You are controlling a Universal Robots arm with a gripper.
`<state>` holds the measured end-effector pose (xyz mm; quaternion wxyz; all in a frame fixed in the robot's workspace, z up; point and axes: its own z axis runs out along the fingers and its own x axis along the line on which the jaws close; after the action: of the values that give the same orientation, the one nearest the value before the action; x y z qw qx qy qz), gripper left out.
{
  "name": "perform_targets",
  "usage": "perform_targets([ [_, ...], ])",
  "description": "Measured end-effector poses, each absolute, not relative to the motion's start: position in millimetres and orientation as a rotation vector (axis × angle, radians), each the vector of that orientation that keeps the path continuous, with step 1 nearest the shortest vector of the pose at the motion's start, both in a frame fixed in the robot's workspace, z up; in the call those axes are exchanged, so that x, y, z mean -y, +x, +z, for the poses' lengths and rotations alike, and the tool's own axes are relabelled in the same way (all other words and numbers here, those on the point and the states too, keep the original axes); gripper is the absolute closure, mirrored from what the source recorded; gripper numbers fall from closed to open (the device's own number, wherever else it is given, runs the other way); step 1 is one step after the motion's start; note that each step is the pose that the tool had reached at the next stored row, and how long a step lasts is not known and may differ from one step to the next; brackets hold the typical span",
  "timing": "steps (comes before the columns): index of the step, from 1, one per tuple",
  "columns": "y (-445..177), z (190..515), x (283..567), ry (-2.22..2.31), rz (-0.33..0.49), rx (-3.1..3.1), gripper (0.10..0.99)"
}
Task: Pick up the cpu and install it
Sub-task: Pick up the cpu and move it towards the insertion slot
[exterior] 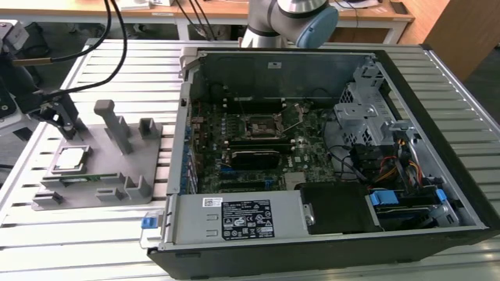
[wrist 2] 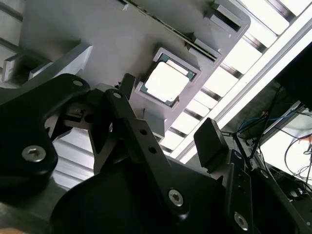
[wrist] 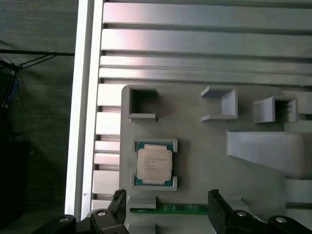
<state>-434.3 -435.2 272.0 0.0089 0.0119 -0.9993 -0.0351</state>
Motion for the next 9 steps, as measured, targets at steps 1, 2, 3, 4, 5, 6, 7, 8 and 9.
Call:
perform_targets([
  [1, -434.3, 270.5, 435.3, 0.04, -0.11, 3.121, 0.325],
  [2, -434.3, 268.9, 435.3, 0.042, -0.11, 3.121, 0.325],
  [3, -434.3, 267.1, 435.3, 0.042, -0.11, 3.121, 0.325],
  [4, -434.1, 265.6, 435.3, 0.042, -0.11, 3.121, 0.325],
  [5, -434.0, 264.7, 435.3, 0.042, -0.11, 3.121, 0.325],
  [6, -434.0, 264.0, 435.3, 0.042, -0.11, 3.121, 0.325],
  [7, -434.0, 263.4, 435.3, 0.042, -0.109, 3.121, 0.325],
  [8, -433.9, 262.6, 435.3, 0.042, -0.109, 3.121, 0.325],
  [9, -433.9, 261.7, 435.4, 0.042, -0.108, 3.121, 0.325],
])
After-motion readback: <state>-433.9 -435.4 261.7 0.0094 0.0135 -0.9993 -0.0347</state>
